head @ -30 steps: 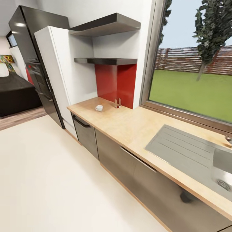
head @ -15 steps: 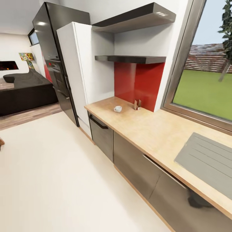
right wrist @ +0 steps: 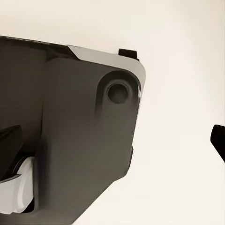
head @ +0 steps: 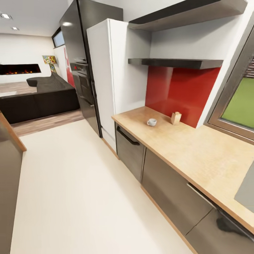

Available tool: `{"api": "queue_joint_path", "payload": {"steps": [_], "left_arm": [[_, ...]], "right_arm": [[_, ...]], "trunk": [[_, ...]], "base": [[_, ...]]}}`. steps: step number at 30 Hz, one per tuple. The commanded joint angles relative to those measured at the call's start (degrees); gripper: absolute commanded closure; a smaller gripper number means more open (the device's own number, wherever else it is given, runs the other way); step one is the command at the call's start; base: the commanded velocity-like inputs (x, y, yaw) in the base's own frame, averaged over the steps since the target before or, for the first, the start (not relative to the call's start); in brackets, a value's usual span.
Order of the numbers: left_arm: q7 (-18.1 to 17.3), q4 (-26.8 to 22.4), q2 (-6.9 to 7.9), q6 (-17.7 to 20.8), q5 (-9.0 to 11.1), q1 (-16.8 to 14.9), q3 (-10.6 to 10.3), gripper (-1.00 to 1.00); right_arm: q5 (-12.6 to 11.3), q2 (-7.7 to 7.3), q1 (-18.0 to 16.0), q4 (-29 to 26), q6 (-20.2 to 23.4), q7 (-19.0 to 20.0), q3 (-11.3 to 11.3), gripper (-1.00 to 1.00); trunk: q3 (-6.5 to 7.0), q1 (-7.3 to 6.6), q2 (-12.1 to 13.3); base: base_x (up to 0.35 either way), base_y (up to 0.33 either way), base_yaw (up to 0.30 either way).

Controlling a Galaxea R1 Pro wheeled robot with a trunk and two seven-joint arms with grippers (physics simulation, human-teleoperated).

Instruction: Set up a coffee station on the kitchen countertop: keep the coffee maker on the countertop, move the bottle of coffee from the kitchen shelf to the counter next to the coffee maker, place a paper coffee filter on top of the coffee maker, put the saucer next to the coffee maker with the coffee cup on the saucer, and place the electric kettle next to the coffee maker.

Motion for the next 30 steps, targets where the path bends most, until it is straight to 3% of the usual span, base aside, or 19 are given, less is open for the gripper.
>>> {"api": "queue_joint_path", "payload": {"steps": [1, 15, 30], "left_arm": [[-0.1, 0.1, -0.01, -0.2, 0.3, -0.1, 0.1, -1.00], [-0.1, 0.1, -0.01, -0.1, 0.3, 0.0, 0.1, -1.00], [-0.1, 0.1, -0.01, -0.2, 0.3, 0.0, 0.1, -1.00]], "right_arm": [[-0.2, -0.03, 0.0, 0.0, 0.0, 0.1, 0.4, -1.00], [-0.2, -0.03, 0.0, 0.0, 0.0, 0.1, 0.3, -1.00], [-0.2, -0.03, 0.0, 0.0, 0.0, 0.2, 0.3, -1.00]], "trunk": [[-0.11, 0.05, -0.1], [0.86, 0.05, -0.1], [2.14, 0.05, -0.1]], "base": [[0.237, 0.270, 0.260], [0.237, 0.269, 0.132], [0.277, 0.222, -0.098]]}}
